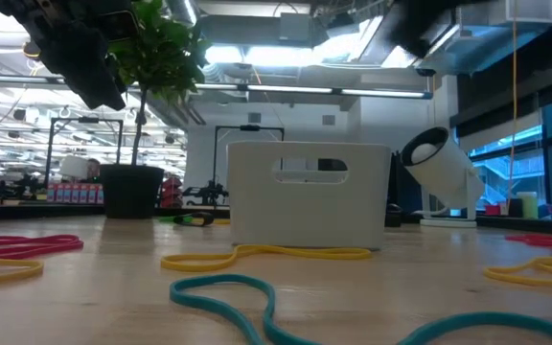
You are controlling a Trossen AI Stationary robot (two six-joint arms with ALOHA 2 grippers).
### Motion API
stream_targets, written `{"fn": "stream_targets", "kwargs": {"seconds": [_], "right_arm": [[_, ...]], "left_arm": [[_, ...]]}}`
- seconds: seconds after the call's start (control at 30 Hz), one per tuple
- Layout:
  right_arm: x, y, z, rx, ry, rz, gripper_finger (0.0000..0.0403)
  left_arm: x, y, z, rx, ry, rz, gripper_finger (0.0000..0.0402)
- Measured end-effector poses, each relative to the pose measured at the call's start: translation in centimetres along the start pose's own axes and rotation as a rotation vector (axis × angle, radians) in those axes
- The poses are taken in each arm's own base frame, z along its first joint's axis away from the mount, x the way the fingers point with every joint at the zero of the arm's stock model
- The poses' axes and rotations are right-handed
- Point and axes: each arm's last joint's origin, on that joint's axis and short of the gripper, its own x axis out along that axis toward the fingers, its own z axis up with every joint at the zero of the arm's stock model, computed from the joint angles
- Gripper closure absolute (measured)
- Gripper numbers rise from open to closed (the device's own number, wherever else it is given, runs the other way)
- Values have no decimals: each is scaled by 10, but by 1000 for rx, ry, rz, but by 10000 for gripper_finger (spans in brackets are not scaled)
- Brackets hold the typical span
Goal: Pick and place rubber bands into bin
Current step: Put the black rubber band into the gray bin, then put the red rubber band into the gray bin
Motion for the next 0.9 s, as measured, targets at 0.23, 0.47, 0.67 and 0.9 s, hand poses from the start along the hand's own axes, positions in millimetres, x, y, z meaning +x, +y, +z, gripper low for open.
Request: {"fn": "stream_targets", "kwargs": {"seconds": [0.23, 0.47, 0.67, 0.9], "right_arm": [[47, -12, 75, -65, -97, 63, 401], [104, -16, 98, -109, -25, 31, 382], [137, -11, 93, -124, 62, -10, 367], [146, -10, 90, -106, 101, -13, 327]], "left_arm": [[0, 0, 0, 0, 0, 0, 396], [0, 0, 0, -1, 0, 0, 396], [0, 0, 0, -1, 1, 0, 395], [0, 1, 0, 0, -15, 36, 387]]}}
